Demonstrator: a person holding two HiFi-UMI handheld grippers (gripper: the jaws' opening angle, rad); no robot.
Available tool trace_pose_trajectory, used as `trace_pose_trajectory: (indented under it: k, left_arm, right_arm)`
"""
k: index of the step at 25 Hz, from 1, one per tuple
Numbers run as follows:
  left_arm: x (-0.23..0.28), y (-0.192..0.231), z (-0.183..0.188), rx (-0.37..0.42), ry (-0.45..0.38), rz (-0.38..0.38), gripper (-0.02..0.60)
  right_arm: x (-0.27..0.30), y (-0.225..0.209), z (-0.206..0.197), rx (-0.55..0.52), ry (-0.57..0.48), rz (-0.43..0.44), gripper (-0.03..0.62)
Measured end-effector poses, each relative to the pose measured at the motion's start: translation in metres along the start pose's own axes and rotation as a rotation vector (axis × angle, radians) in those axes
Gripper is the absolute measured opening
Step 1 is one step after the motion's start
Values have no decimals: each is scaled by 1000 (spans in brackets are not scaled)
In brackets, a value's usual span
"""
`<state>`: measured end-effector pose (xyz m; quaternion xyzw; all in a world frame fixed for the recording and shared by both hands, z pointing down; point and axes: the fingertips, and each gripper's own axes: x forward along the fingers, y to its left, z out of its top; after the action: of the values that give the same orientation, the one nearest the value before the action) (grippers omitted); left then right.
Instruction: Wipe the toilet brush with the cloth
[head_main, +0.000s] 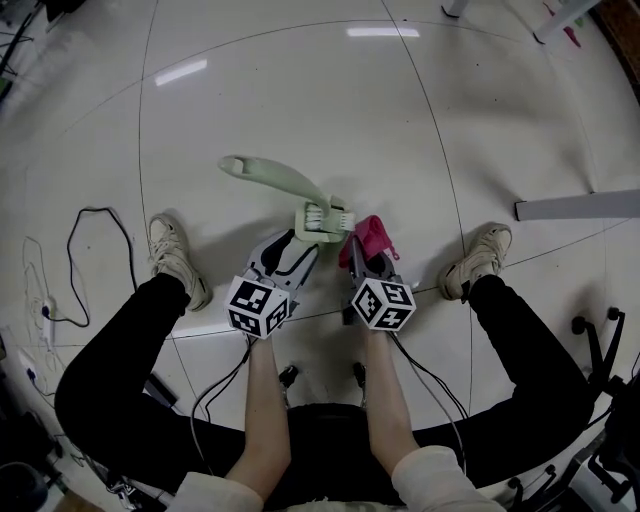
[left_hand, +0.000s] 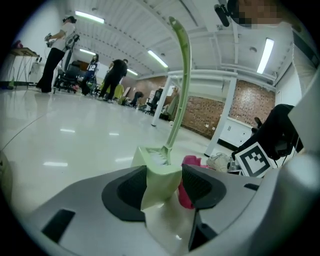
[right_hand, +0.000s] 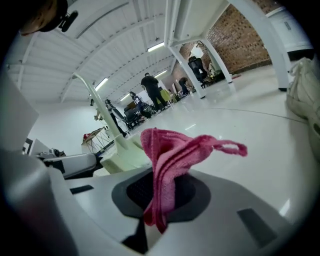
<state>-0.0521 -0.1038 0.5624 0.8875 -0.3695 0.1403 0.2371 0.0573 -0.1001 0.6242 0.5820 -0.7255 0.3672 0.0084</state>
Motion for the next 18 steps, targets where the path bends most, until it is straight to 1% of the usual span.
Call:
trace_pose_trajectory:
  k: [2, 4, 6, 8, 9, 10, 12, 13, 16, 18]
  left_arm:
    - [-1, -3, -1, -7, 1, -5, 224]
    - [-3, -5, -2, -17, -5, -8, 224]
    - [-8, 1, 0, -42, -28, 2, 224]
    - [-14, 10, 3, -79, -58, 13, 224]
    - [-16, 13, 4, -93, -66, 10, 224]
    - [-17, 13, 5, -100, -68, 1, 224]
    - [-15, 9, 6, -98, -65, -19, 224]
    - [-15, 7, 7, -94, -65, -25, 224]
    - [-13, 3, 9, -97, -68, -49, 224]
    - [-11, -1, 6, -95, -56, -64, 224]
  right_arm:
    - [-10, 7, -4, -31, 7, -7, 32]
    - [-23, 13, -5, -118, 15, -29, 32]
    - [-38, 16, -7, -232, 25, -91, 32]
    - [-49, 13, -12, -292, 33, -182, 32]
    - [-52, 13, -16, -296, 38, -210, 32]
    - [-54, 14, -20, -294, 44, -221, 32]
    - [-55, 14, -26, -290, 53, -235, 32]
    - [-58, 11, -27, -287, 54, -259, 32]
    - [-74, -11, -27, -259, 47, -382, 32]
    - [-87, -25, -24, -265, 40, -437, 32]
